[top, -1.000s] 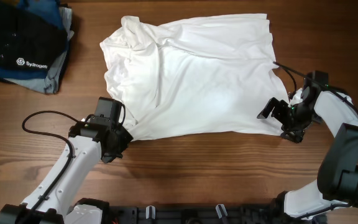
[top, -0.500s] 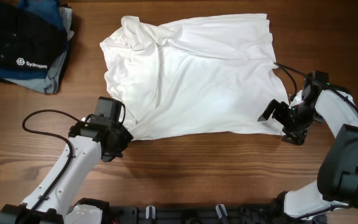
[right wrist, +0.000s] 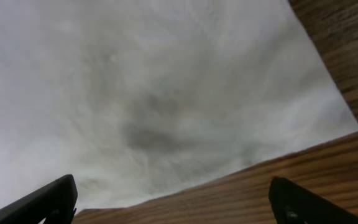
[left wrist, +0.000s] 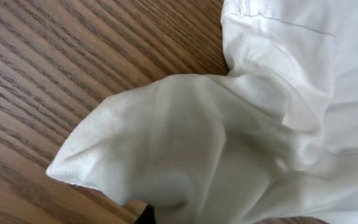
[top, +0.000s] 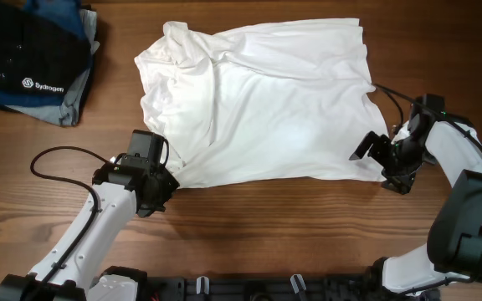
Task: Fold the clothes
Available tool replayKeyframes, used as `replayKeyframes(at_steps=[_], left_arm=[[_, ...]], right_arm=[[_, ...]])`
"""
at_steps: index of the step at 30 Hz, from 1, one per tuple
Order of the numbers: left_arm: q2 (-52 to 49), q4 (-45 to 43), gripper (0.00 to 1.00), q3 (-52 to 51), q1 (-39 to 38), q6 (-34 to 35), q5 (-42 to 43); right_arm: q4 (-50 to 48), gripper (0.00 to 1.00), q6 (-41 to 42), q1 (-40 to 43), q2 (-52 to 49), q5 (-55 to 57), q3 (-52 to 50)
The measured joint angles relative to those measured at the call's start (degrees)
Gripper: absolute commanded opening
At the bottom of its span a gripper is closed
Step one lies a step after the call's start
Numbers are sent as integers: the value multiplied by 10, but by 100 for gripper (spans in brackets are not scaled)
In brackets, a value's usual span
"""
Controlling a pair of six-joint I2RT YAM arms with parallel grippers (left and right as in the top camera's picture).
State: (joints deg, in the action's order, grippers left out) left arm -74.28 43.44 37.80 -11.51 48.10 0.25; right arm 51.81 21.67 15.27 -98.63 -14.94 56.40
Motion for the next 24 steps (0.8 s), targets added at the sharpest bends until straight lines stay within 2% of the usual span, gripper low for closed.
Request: replayKeyframes(at_steps=[5, 6, 9, 12, 13, 14, 16, 18, 24], left_arm=[[0, 0, 4, 0, 0, -5, 0], [0, 0, 4, 0, 0, -5, 0], [0, 0, 4, 0, 0, -5, 2], [0, 0, 4, 0, 0, -7, 6], [0, -1, 4, 0, 0, -7, 8], [0, 0, 4, 0, 0, -7, 10], [0, 0, 4, 0, 0, -7, 13], [0, 0, 4, 0, 0, -7, 14], [0, 0, 4, 0, 0, -7, 17]], right_arm=[[-32, 98, -1, 10, -17, -16, 0], [-34, 85, -1, 10, -24, -16, 3], [-54, 63, -6, 11, -27, -22, 5], [-73, 33, -7, 11, -33, -27, 6], [-76, 20, -5, 11, -35, -29, 6], [-78, 14, -6, 11, -36, -30, 6], [-77, 12, -7, 11, -36, -31, 6], [-77, 4, -8, 11, -36, -30, 6], [-75, 4, -9, 11, -36, -30, 6]])
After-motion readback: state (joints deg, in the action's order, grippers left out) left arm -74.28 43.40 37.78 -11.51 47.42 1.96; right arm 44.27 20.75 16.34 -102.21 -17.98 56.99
